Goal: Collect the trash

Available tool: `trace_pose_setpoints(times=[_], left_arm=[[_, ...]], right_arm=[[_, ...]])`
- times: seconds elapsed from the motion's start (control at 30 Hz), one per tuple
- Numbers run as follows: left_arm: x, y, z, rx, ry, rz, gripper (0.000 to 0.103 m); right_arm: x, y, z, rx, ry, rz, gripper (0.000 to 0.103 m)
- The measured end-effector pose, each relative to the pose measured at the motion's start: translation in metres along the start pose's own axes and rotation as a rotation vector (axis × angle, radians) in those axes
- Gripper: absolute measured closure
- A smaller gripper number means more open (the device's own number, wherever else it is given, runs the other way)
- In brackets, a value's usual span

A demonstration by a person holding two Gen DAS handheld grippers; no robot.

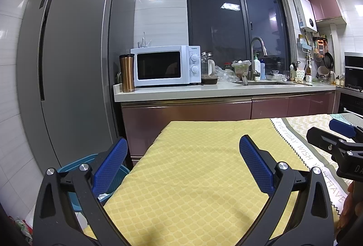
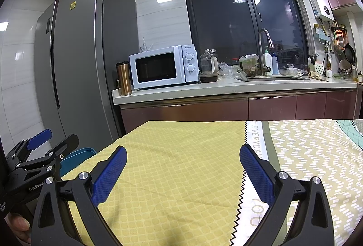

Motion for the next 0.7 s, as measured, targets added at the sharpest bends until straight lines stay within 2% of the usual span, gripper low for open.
trace_pose_setpoints(times=[0.23, 0.4, 0.53, 0.63, 0.7], left_arm=[[-0.005, 0.000, -0.002, -0.004, -0.016, -0.025, 0.006], [-0.014, -0.006, -0.004, 0.029, -0.036, -0.064, 0.006], [-0.022, -0.031, -0.009, 0.150, -0.034, -0.146, 0.006], [-0.027, -0.064, -0.021, 0.291, 0.002, -0.254, 0.006], [-0.026, -0.084, -0.029, 0.373, 0.036, -0.289, 0.006]], right_arm=[[0.000, 0.000, 0.000, 0.001, -0.004, 0.000, 0.007], [-0.003, 0.000, -0.001, 0.005, -0.008, -0.004, 0.007], [-0.010, -0.004, 0.000, 0.034, -0.014, -0.009, 0.007], [-0.018, -0.008, 0.001, 0.063, -0.018, -0.024, 0.007], [-0.025, -0.013, 0.001, 0.098, -0.016, -0.036, 0.007]])
Point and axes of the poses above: each gripper's, at about its wrist camera, not at the fingertips, and y roughly against the way its jaws point, x to its left, z to its top, the point moved 7 cm from there along -y, roughly the way its jaws point, and after that the axes turned 12 degrees about -y, right-handed, at the moved point
